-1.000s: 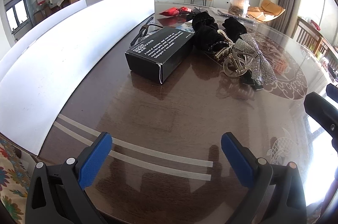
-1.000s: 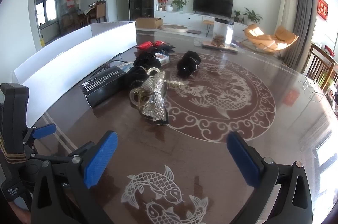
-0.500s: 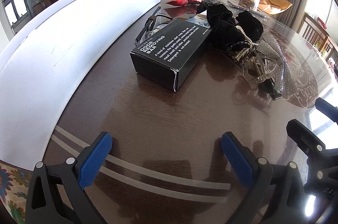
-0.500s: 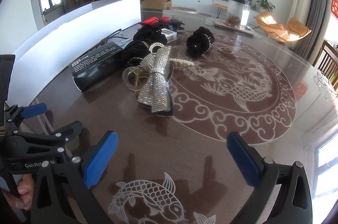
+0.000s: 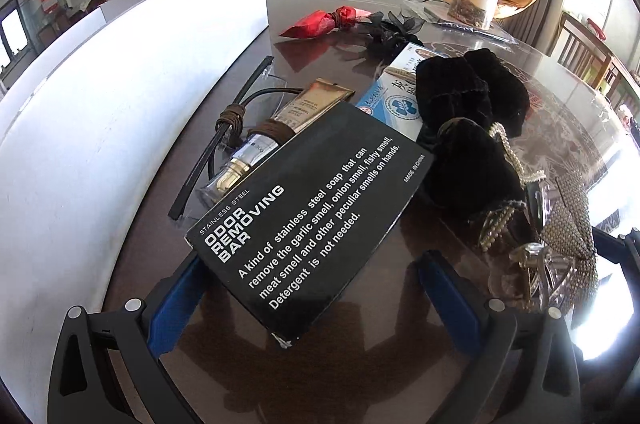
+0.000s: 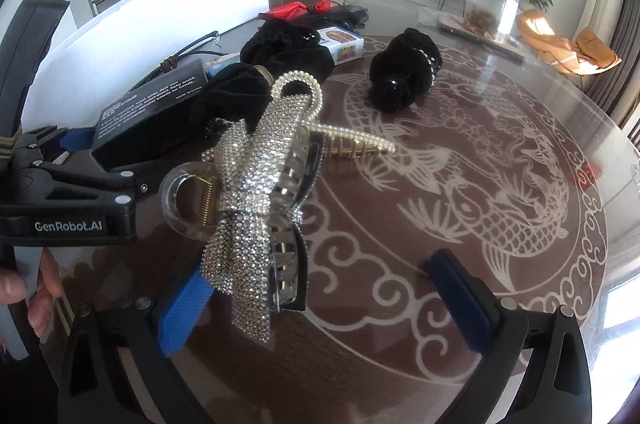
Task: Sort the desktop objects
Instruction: 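Close the right gripper on the rhinestone bow hair clip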
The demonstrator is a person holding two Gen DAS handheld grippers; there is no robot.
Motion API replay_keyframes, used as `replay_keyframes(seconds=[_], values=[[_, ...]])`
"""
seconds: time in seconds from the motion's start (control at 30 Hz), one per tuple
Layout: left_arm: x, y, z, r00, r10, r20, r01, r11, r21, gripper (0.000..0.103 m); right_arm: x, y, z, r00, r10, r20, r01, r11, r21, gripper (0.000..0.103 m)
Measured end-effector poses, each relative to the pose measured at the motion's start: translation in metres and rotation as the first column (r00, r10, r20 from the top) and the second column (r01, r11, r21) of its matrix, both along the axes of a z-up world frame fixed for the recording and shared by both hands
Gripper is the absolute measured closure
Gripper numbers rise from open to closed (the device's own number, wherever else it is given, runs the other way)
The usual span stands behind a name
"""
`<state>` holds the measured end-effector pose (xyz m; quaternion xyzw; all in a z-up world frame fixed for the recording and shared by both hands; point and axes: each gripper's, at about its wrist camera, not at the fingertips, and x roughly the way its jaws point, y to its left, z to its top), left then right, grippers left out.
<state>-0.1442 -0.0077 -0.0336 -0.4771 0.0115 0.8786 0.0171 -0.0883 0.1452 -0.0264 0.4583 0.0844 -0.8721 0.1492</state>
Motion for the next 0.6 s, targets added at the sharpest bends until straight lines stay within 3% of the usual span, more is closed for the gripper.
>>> replay_keyframes(seconds=[0.2,0.6], values=[[-0.036,0.003,-0.001,0.997,0.057,-0.046,-0.057,0.998,0.005,0.000,-0.005,0.004,0.001,1.000,0.015,-0.016,-0.015,1.000,-0.007,0.000],[-0.035,0.003,-0.001,0.996,0.074,-0.046,-0.074,0.997,0.004,0.000,-0.004,0.004,0.001,1.000,0.015,-0.017,-0.015,1.000,-0.009,0.000]])
